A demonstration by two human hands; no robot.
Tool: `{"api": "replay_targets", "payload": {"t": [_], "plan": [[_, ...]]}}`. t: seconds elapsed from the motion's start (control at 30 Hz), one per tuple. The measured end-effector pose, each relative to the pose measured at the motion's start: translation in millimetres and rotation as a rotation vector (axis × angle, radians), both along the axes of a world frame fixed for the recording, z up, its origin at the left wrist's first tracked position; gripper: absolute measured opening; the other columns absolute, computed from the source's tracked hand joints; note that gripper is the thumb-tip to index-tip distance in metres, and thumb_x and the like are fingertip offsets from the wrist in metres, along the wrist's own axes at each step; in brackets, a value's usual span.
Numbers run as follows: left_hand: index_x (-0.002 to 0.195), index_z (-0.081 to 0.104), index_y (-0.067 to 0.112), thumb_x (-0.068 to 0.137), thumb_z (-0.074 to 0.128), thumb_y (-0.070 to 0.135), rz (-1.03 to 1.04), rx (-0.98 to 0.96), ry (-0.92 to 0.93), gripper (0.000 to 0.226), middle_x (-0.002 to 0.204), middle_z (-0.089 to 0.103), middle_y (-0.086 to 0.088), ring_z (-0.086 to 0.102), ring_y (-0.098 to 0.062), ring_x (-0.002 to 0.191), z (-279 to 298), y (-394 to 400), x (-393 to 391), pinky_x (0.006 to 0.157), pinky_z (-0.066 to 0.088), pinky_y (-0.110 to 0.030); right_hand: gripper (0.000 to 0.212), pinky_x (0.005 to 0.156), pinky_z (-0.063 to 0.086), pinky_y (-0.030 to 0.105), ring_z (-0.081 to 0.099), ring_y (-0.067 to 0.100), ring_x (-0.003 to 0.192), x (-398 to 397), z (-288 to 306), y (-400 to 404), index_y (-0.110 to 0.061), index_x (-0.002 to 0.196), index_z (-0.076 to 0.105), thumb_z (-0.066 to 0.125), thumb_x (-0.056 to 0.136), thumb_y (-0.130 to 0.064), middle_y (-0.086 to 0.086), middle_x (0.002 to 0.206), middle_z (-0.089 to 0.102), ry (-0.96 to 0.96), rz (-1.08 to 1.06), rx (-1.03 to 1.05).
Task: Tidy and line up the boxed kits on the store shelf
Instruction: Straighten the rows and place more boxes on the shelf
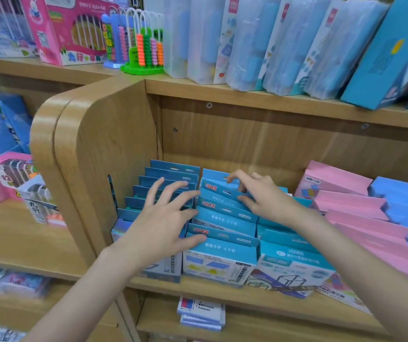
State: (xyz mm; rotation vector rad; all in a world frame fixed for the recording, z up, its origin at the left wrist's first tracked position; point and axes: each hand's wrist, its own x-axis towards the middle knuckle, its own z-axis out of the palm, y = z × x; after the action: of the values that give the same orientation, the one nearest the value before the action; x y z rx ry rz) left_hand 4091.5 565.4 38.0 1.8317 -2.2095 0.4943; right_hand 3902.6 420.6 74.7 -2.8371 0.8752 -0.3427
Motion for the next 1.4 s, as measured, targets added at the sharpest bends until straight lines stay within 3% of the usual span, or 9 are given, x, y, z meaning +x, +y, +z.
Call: {"api": "replay_targets", "payload": {"t": [0.23, 0.47, 0.6, 0.83, 1.0, 1.17, 1.23, 1.3, 1.4], "plan": [[0.146, 0.024, 0.03, 0.05, 0.012, 0.092, 0.065, 0.399, -0.018, 0.114, 0.154, -0.006, 0.012, -0.017, -0.015, 0.138, 22.6, 6.4, -2.4, 0.112, -0.015, -0.048, 0.017, 0.096, 0.035, 0.043, 0.042, 0.015, 0.102, -8.8, 3.5, 1.6, -0.021, 0.108, 0.055, 0.053, 0.092, -0.024, -0.005, 0.108, 0.058, -0.068, 0.034, 0.049], [0.141, 0.036, 0.03, 0.054, 0.018, 0.091, 0.026, 0.329, -0.001, 0.108, 0.155, 0.005, 0.01, -0.013, -0.013, 0.137, 21.2, 8.7, -3.2, 0.112, -0.014, -0.046, 0.031, 0.101, 0.024, 0.034, 0.023, 0.01, 0.122, -12.9, 10.6, 18.2, -0.025, 0.108, 0.058, 0.058, 0.084, -0.045, -0.011, 0.135, 0.033, 0.213, 0.07, -0.043], [0.106, 0.064, 0.029, 0.07, 0.039, 0.078, -0.093, 0.145, 0.11, 0.066, 0.138, 0.046, 0.004, 0.02, -0.016, 0.132, 13.9, 10.0, 0.8, 0.108, 0.004, -0.044, 0.017, 0.108, 0.023, 0.037, 0.022, 0.008, 0.124, -19.4, 6.6, 20.2, -0.029, 0.102, 0.062, 0.059, 0.087, -0.036, -0.01, 0.137, 0.033, 0.123, 0.121, 0.073], [0.087, 0.064, 0.031, 0.075, 0.041, 0.064, -0.106, 0.09, 0.164, 0.041, 0.103, 0.065, 0.017, 0.036, -0.006, 0.12, 10.7, -0.4, 0.4, 0.107, 0.01, -0.044, 0.017, 0.103, 0.025, 0.023, 0.036, 0.003, 0.121, -21.7, 24.2, 10.3, -0.028, 0.096, 0.068, 0.06, 0.084, -0.039, -0.011, 0.129, 0.045, 0.007, 0.182, 0.261], [0.091, 0.044, 0.032, 0.075, 0.039, 0.062, -0.072, 0.063, 0.185, 0.035, 0.096, 0.062, 0.017, 0.039, -0.003, 0.113, 15.2, -4.6, -3.8, 0.11, 0.005, -0.039, 0.042, 0.1, 0.036, 0.029, 0.049, 0.019, 0.116, 2.9, 22.0, -33.5, -0.016, 0.126, 0.047, 0.061, 0.087, -0.026, 0.004, 0.124, 0.055, -0.044, -0.038, 0.064], [0.127, 0.032, 0.027, 0.066, 0.043, 0.077, -0.046, 0.226, 0.094, 0.08, 0.149, 0.024, 0.011, -0.003, -0.002, 0.138, 29.2, -13.5, -7.7, 0.109, -0.024, -0.038, 0.074, 0.105, 0.032, 0.046, 0.038, 0.023, 0.127, 10.4, 11.4, -41.1, -0.028, 0.139, 0.024, 0.065, 0.079, -0.044, 0.004, 0.134, 0.047, 0.177, -0.088, 0.172], [0.119, 0.034, 0.025, 0.068, 0.049, 0.077, -0.03, 0.304, 0.043, 0.075, 0.155, 0.008, 0.007, -0.016, -0.005, 0.139, 32.7, -19.9, -11.1, 0.109, -0.024, -0.041, 0.081, 0.106, 0.03, 0.047, 0.036, 0.022, 0.129, 10.4, 12.9, -41.8, -0.03, 0.14, 0.021, 0.067, 0.075, -0.047, 0.002, 0.139, 0.039, 0.203, -0.082, 0.157], [0.105, 0.035, 0.027, 0.069, 0.05, 0.077, -0.037, 0.367, 0.055, 0.063, 0.155, 0.006, 0.006, -0.018, -0.005, 0.139, 33.3, -26.5, -13.9, 0.109, -0.024, -0.042, 0.083, 0.106, 0.03, 0.046, 0.036, 0.021, 0.129, 9.8, 12.8, -44.7, -0.03, 0.139, 0.023, 0.068, 0.072, -0.05, 0.002, 0.141, 0.038, 0.203, -0.051, 0.196], [0.12, 0.041, 0.027, 0.069, 0.047, 0.078, -0.026, 0.416, 0.055, 0.073, 0.152, 0.012, 0.01, -0.002, -0.004, 0.14, 31.4, -28.5, -14.5, 0.108, -0.025, -0.042, 0.085, 0.107, 0.03, 0.041, 0.036, 0.019, 0.129, 7.6, 13.7, -45.4, -0.029, 0.138, 0.029, 0.07, 0.069, -0.055, -0.001, 0.141, 0.039, 0.202, -0.034, 0.25]]}}
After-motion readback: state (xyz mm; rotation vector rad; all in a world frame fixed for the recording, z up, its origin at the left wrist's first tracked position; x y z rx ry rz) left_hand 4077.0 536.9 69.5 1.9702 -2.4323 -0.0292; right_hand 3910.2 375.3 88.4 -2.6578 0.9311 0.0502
